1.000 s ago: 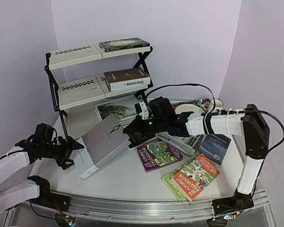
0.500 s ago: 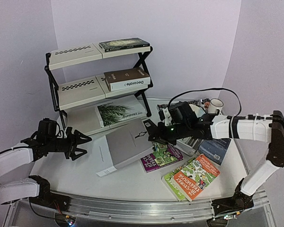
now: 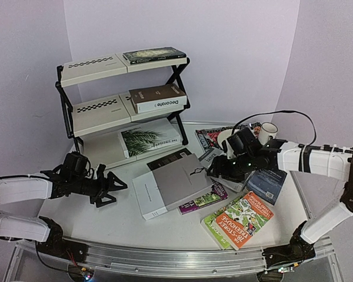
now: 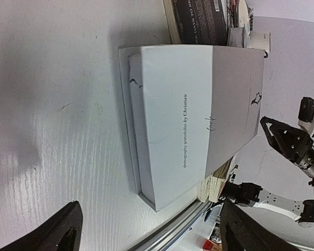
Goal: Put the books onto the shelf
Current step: Move the book to the center of the board, then pick up the book from the book pile.
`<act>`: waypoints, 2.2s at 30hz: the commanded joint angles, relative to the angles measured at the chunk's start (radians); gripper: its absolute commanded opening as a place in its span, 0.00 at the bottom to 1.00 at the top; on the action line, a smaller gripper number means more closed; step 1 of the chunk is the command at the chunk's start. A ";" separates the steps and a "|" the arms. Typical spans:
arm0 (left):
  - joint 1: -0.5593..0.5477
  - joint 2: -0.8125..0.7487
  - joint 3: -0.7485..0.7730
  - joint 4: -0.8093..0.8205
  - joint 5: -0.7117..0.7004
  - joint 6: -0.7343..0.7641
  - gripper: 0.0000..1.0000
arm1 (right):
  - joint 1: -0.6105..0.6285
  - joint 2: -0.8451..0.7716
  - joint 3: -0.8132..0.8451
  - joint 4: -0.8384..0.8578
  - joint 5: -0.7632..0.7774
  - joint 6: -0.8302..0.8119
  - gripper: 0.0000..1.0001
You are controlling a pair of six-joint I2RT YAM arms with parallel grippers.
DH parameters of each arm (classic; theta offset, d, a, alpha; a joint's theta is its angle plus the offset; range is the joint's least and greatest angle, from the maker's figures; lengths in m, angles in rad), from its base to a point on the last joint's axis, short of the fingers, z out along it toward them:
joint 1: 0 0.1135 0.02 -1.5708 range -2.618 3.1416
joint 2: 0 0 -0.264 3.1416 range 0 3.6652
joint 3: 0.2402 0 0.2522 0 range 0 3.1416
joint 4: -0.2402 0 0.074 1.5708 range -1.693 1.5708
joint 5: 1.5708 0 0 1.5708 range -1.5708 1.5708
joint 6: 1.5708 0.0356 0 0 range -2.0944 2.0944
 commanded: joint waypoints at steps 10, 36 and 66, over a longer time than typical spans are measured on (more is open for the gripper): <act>-0.054 -0.044 -0.069 0.247 0.011 -0.097 0.94 | 0.007 -0.126 -0.126 -0.018 -0.090 0.046 0.98; -0.179 0.137 -0.026 0.359 -0.010 -0.150 0.79 | 0.007 0.001 -0.092 0.195 -0.108 0.015 0.72; -0.242 0.385 0.030 0.504 0.007 -0.184 0.40 | 0.007 0.071 -0.043 0.174 -0.167 -0.006 0.35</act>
